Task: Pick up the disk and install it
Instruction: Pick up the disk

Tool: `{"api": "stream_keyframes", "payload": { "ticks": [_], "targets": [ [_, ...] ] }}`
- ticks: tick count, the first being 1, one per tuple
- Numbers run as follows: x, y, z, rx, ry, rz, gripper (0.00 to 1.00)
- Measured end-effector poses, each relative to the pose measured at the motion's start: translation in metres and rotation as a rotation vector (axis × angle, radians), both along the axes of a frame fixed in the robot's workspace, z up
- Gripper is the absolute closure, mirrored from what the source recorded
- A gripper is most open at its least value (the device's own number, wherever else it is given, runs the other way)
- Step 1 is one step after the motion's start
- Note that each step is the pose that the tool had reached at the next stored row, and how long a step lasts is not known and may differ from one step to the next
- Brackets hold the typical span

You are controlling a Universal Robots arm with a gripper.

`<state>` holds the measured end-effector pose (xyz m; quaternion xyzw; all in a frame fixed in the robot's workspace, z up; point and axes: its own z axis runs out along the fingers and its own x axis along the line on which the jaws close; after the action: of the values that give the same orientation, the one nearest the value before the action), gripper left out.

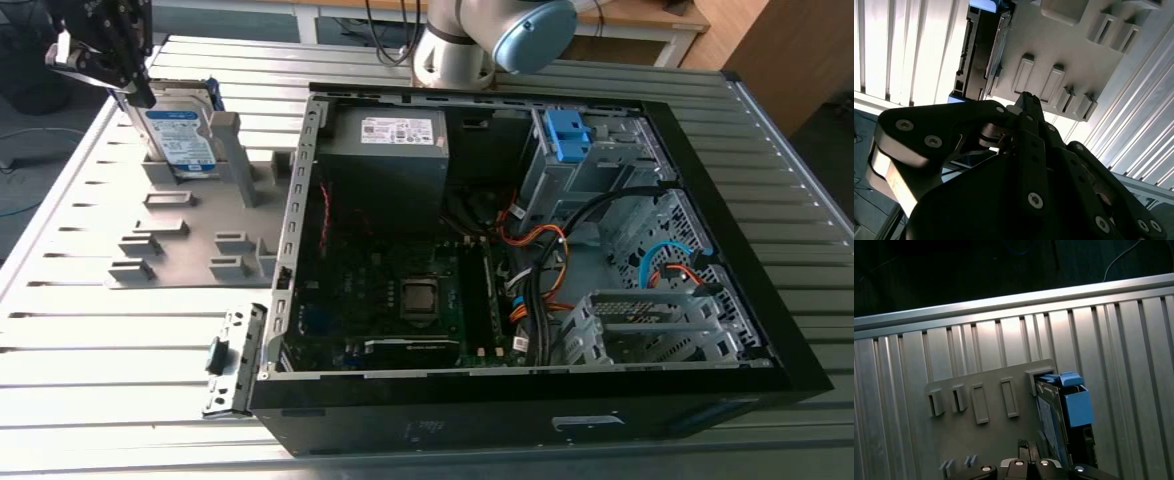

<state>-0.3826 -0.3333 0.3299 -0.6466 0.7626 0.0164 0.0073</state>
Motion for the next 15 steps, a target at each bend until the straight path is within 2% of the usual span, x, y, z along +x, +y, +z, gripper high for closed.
{"api": "stream_keyframes", "payload": {
  "ticks": [15],
  "targets": [
    [0.0000, 0.0000, 0.0000, 0.0000, 0.0000, 0.031, 0.89]
  ]
}}
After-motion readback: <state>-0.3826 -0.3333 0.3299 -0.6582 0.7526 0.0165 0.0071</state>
